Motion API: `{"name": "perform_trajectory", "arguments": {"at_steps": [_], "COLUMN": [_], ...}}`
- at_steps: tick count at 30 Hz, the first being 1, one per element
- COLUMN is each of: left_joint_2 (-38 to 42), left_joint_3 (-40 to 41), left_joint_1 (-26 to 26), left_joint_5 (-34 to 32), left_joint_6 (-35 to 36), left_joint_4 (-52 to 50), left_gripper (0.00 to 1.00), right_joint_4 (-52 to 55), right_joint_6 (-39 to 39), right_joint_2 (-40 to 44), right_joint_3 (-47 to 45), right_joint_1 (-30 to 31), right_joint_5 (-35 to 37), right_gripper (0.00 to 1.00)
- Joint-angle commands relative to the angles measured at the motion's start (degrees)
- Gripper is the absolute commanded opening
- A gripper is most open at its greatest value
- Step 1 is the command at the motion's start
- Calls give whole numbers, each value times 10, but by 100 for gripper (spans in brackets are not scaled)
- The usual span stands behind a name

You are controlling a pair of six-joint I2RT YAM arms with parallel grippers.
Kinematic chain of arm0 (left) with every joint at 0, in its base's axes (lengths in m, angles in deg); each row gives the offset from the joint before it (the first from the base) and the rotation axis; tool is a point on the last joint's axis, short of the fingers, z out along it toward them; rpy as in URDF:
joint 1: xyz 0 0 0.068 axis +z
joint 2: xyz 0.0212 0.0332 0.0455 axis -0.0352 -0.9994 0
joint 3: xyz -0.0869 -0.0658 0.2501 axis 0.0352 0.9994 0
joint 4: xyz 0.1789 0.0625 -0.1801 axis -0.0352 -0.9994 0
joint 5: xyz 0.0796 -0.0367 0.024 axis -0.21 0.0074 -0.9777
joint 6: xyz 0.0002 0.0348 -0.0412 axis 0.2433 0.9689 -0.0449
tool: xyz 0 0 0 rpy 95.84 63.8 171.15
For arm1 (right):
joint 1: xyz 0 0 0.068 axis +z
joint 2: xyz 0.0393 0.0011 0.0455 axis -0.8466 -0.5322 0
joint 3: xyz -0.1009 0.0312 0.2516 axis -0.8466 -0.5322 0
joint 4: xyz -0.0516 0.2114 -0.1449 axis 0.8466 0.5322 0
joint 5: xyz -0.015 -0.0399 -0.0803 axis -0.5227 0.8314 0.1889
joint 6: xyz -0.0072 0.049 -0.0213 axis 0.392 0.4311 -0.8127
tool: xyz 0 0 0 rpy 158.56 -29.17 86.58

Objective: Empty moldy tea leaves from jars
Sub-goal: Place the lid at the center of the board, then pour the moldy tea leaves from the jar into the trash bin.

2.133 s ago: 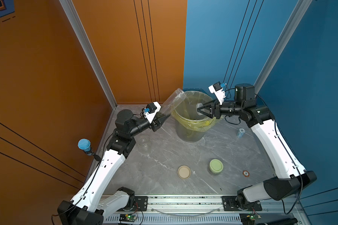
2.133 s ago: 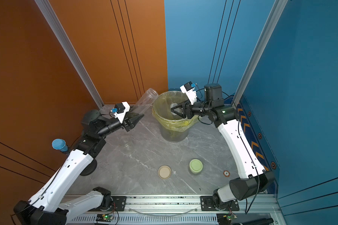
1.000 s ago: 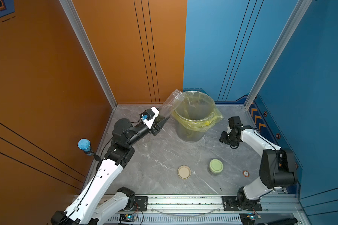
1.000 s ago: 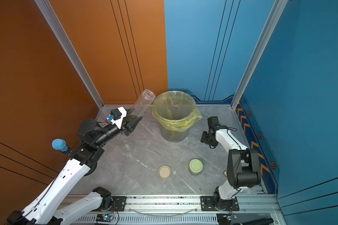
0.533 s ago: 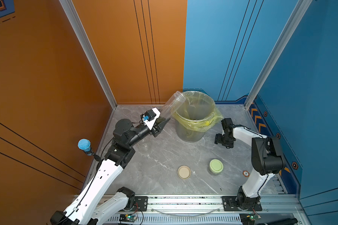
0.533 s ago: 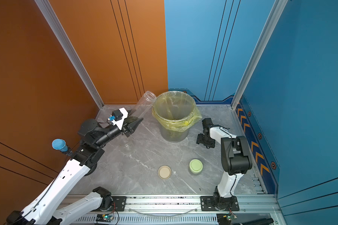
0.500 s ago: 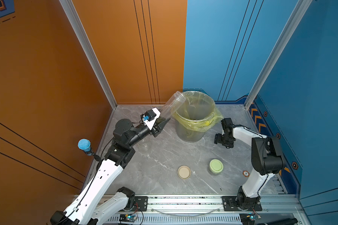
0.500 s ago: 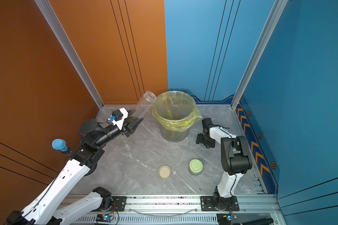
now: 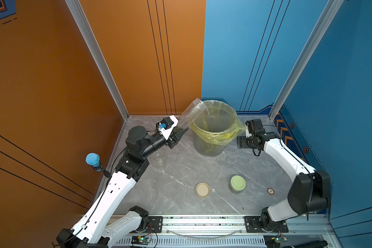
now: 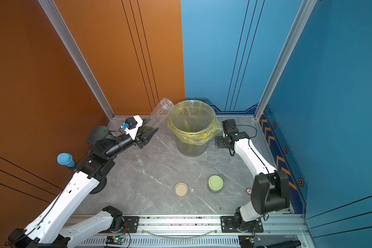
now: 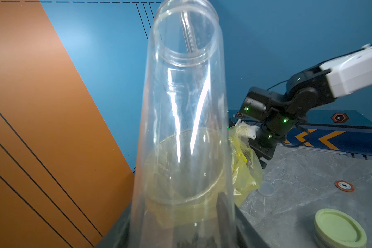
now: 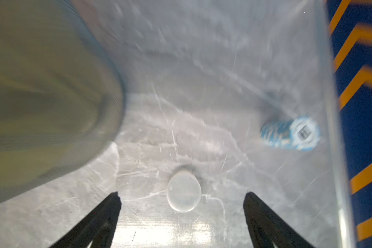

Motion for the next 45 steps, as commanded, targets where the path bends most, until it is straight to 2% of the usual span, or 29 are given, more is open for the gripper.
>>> {"name": "perform_trajectory", "arguments": {"at_steps": [1, 6, 10, 15, 18, 22, 28, 31, 35, 40, 45], "left_joint_2": [-10, -15, -15, -19, -23, -24, -30, -35, -33, -40, -56], "left_joint_3": [-27, -43, -58, -64, -69, -74, -93, -103, -104, -116, -136], "left_joint_1": [8, 13, 14, 15, 13, 12, 11, 11, 9, 3, -5], "left_joint_5": [22, 31, 31, 35, 37, 37, 38, 47, 58, 63, 68], "left_joint_6": [-18, -28, -37, -45, -45, -43, -33, -46, -66, -67, -59], "left_joint_4": [0, -14, -31, -36, -38, -38, -70, -78, -82, -110, -137], "left_gripper": [29, 29, 29, 29, 29, 29, 29, 29, 29, 29, 29], "right_joint_4": [-57, -111, -146, -120, -89, -102, -185, -221, -293, -311, -313], "right_joint_6": [-234, -448, -573, -640, -653, -631, -616, -668, -786, -867, -968], "right_joint_2": [55, 77, 89, 104, 111, 145, 223, 271, 316, 287, 245], "right_joint_3": [12, 57, 82, 140, 152, 90, -27, -68, -107, -53, -3], "right_joint_1": [47, 77, 96, 101, 101, 86, 61, 74, 101, 139, 208], "right_joint_5": [80, 92, 121, 122, 130, 134, 118, 59, -34, -53, -72], "right_gripper": [99, 100, 100, 100, 100, 100, 100, 100, 100, 100, 100]}}
